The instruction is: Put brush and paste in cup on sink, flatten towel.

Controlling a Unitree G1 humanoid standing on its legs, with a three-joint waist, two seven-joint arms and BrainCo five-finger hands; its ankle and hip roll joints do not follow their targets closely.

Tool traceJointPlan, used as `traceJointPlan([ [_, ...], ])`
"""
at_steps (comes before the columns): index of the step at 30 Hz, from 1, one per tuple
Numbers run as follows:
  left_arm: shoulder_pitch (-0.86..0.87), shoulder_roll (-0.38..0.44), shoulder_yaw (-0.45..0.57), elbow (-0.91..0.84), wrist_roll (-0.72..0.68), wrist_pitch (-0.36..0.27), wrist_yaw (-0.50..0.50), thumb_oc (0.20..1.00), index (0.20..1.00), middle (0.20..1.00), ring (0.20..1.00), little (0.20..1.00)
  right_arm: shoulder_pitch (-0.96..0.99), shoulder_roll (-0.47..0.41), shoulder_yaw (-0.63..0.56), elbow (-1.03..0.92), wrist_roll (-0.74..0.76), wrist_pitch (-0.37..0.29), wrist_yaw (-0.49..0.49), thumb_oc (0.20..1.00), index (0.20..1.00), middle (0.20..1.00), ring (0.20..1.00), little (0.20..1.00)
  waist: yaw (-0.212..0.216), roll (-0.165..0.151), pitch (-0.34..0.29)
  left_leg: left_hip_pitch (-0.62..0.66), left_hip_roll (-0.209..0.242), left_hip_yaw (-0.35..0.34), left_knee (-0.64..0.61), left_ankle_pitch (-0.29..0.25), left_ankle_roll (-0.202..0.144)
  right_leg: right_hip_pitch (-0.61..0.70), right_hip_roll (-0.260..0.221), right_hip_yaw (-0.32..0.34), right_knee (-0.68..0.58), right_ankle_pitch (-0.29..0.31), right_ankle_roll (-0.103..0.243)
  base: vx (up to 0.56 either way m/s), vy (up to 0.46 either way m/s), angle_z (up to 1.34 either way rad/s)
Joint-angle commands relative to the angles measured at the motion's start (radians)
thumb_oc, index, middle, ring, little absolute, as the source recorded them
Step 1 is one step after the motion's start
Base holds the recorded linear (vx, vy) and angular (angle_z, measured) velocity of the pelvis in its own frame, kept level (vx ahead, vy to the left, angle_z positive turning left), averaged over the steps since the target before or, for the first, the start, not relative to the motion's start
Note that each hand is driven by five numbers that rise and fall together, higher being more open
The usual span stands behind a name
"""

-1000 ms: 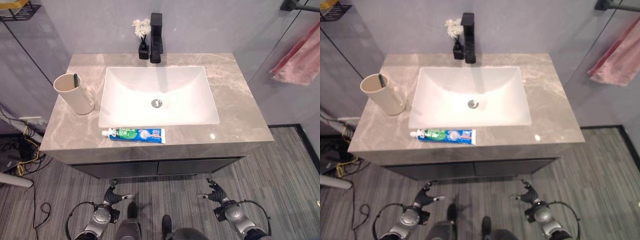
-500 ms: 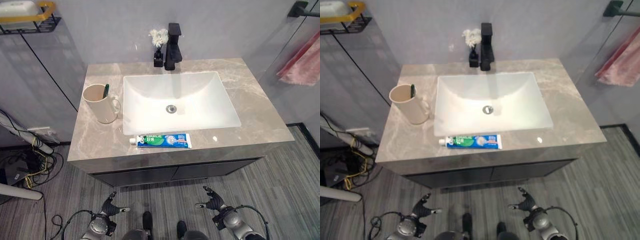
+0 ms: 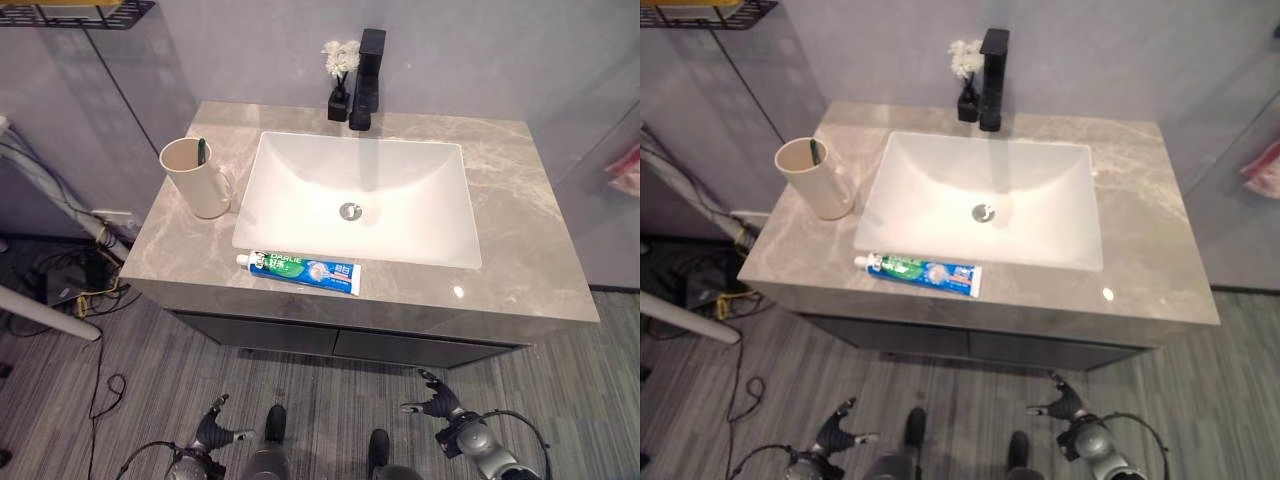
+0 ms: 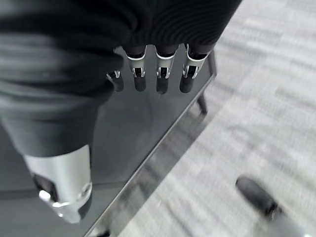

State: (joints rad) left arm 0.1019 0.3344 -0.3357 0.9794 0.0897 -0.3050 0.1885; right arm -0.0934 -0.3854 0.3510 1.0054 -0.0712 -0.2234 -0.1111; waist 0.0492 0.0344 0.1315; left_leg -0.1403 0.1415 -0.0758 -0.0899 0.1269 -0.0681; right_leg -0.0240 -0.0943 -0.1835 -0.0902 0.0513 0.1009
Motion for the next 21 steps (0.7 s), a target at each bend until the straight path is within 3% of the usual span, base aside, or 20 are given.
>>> traceJointPlan([
  [1,-0.056,0.065,0.03,-0.092,0.009,-0.063,0.013,1.0,1.0,1.0,1.0,1.0,-0.013,0.002,-0.025,-0.02,0.022,-0.041,-0.031,1.0,1.0,1.0,1.0,1.0,0.006,-0.05,-0.003,0.036,-0.021,-0.005,0.013,-0.044,-0.036,-0.044,-0.1,0.011,0.052,0.037,0.065,0.04,-0.099,0.22],
  [8,0.109,0.191,0.08,-0.362,0.072,-0.124,0.027,1.0,1.0,1.0,1.0,1.0,0.01,0.02,-0.058,0.007,0.057,-0.063,-0.038,1.0,1.0,1.0,1.0,1.0,0.051,-0.036,-0.013,0.043,-0.023,-0.032,0.007,-0.044,-0.043,-0.003,-0.108,-0.028,0.044,0.022,0.07,0.02,-0.02,0.17],
  [11,0.207,0.284,0.109,-0.509,0.133,-0.151,0.026,1.0,1.0,1.0,1.0,1.0,0.006,0.034,-0.07,0.073,0.061,-0.066,-0.049,1.0,1.0,1.0,1.0,1.0,0.079,-0.029,-0.016,0.041,-0.03,-0.056,0.004,-0.046,-0.044,0.013,-0.118,-0.055,0.045,0.017,0.073,0.01,0.011,0.23],
  [12,0.231,0.324,0.115,-0.556,0.14,-0.164,0.024,1.0,1.0,1.0,1.0,1.0,-0.001,0.039,-0.067,0.104,0.06,-0.071,-0.057,1.0,1.0,1.0,1.0,1.0,0.091,-0.024,-0.015,0.04,-0.034,-0.064,0.003,-0.046,-0.044,0.021,-0.123,-0.067,0.042,0.015,0.075,0.01,0.022,0.32],
  [13,0.249,0.44,0.09,-0.69,0.186,-0.212,0.019,1.0,1.0,1.0,1.0,1.0,0.0,0.012,-0.037,0.115,0.006,-0.076,-0.066,1.0,1.0,1.0,1.0,1.0,0.096,-0.017,-0.012,0.036,-0.039,-0.069,0.003,-0.046,-0.047,0.027,-0.127,-0.075,0.04,0.015,0.078,0.01,0.034,0.31],
  [14,0.271,0.503,0.111,-0.79,0.179,-0.225,0.019,1.0,1.0,1.0,1.0,1.0,0.004,0.004,-0.039,0.136,-0.009,-0.073,-0.073,1.0,1.0,1.0,1.0,1.0,0.097,-0.013,-0.015,0.034,-0.042,-0.07,0.003,-0.047,-0.049,0.029,-0.13,-0.08,0.038,0.015,0.079,0.01,0.035,0.4],
  [16,0.273,0.569,0.178,-0.937,0.155,-0.242,0.065,1.0,1.0,1.0,1.0,1.0,0.009,0.015,-0.083,0.177,0.033,-0.06,-0.095,1.0,1.0,1.0,1.0,1.0,0.095,-0.008,-0.019,0.027,-0.048,-0.072,0.003,-0.045,-0.052,0.031,-0.133,-0.087,0.029,0.022,0.082,-0.01,0.022,0.23],
  [18,0.24,0.509,0.286,-1.019,0.001,-0.239,0.124,1.0,1.0,1.0,1.0,1.0,0.023,0.033,-0.093,0.178,0.067,-0.043,-0.096,1.0,1.0,1.0,1.0,1.0,0.087,-0.009,-0.022,0.021,-0.048,-0.069,0.003,-0.041,-0.054,0.028,-0.135,-0.088,0.022,0.03,0.083,-0.03,0.019,-0.05],
  [19,0.166,0.505,0.352,-1.094,-0.013,-0.245,0.15,1.0,1.0,1.0,1.0,1.0,0.039,0.04,-0.075,0.162,0.065,-0.035,-0.076,1.0,1.0,1.0,1.0,1.0,0.066,-0.016,-0.027,0.024,-0.046,-0.056,0.003,-0.046,-0.054,0.02,-0.132,-0.069,0.017,0.035,0.082,-0.01,0.025,-0.04],
  [21,0.094,0.488,0.371,-1.123,-0.029,-0.247,0.141,1.0,1.0,1.0,1.0,1.0,0.061,0.052,-0.056,0.15,0.053,-0.027,-0.054,1.0,1.0,1.0,1.0,1.0,0.04,-0.026,-0.033,0.039,-0.042,-0.028,0.003,-0.057,-0.053,0.012,-0.129,-0.036,0.009,0.041,0.081,0.01,0.032,-0.23],
])
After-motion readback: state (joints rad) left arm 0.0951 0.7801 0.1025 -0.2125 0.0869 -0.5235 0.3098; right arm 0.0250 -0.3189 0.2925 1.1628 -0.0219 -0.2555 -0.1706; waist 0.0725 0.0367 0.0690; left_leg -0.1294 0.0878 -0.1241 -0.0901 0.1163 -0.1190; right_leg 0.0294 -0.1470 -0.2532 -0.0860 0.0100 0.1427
